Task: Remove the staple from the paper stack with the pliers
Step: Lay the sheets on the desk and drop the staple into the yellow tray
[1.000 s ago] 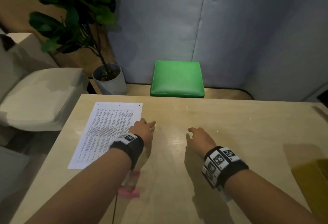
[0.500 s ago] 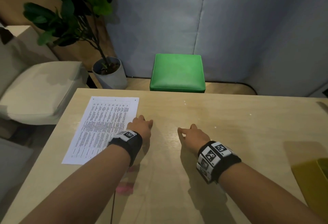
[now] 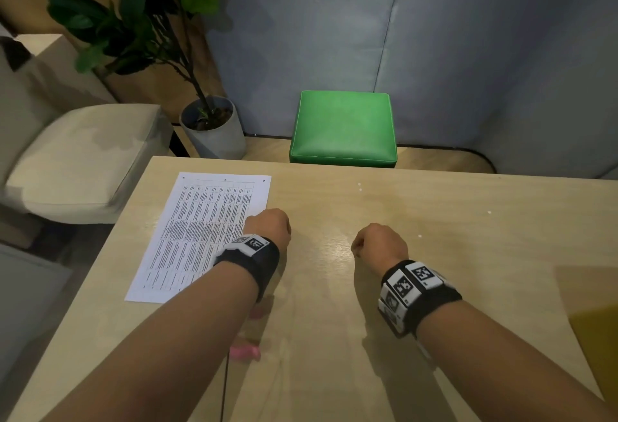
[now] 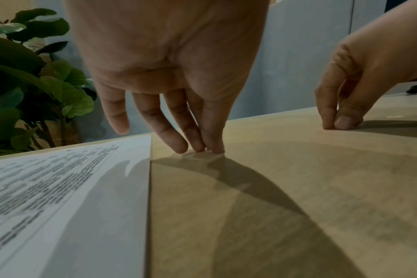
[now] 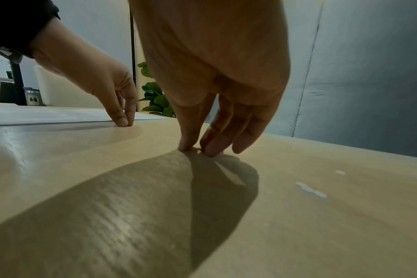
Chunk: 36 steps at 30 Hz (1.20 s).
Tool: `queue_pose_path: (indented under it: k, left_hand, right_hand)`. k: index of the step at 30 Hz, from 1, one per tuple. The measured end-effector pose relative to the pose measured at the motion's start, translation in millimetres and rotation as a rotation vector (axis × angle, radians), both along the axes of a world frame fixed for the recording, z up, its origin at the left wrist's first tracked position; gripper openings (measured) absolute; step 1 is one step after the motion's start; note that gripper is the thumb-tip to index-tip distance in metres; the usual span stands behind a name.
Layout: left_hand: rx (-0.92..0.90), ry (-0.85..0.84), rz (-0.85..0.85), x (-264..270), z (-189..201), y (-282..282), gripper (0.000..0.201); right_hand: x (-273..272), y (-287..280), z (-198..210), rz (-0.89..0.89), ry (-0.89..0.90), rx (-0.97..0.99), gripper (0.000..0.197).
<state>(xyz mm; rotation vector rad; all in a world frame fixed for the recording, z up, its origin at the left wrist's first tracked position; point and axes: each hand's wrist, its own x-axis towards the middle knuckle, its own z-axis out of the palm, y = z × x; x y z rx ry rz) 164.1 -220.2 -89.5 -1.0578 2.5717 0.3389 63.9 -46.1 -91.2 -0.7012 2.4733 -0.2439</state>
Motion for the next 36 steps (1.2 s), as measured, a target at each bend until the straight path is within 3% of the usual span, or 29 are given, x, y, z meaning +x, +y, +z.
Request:
queue_pose_path:
  k: [5,9,13,18,23,30,36]
  left_hand:
    - [-0.035,-0.052,-0.070,-1.7,-1.1,1.0,0.021]
    - [0.042,-0.081,-0.069,-2.0,1.6,0.0,0.021]
    - [0.099,-0.018,-0.040,1.7,0.4,-4.4,0.018]
    - [0.134,0.041,-0.013,4.1,-0.2,-4.5,0.019]
    - [0.142,0.004,-0.030,3.0,0.6,-3.9,0.023]
    - [0.087,-0.033,-0.050,6.9,-5.9,0.8,0.024]
    - [0.123,0.010,0.029,4.5,-4.2,3.1,0.020]
  right_hand:
    - [0.3,-1.4,-1.3,0.051,0.006,-0.012,0.026]
    - [-4.8,4.1,2.4,0.009,-0.060,-0.051,0.026]
    - [-10.2,17.0,8.5,-0.073,-0.120,-0.205,0.022]
    - [-10.3,23.1,9.8,-0.069,-0.129,-0.253,0.017]
    - [-3.1,23.8,16.5,0.111,-0.065,-0.115,0.027]
    - [1.7,15.6,9.2,0.202,-0.004,0.049,0.012]
    - [-4.5,21.5,4.6,0.277,0.031,0.055,0.028]
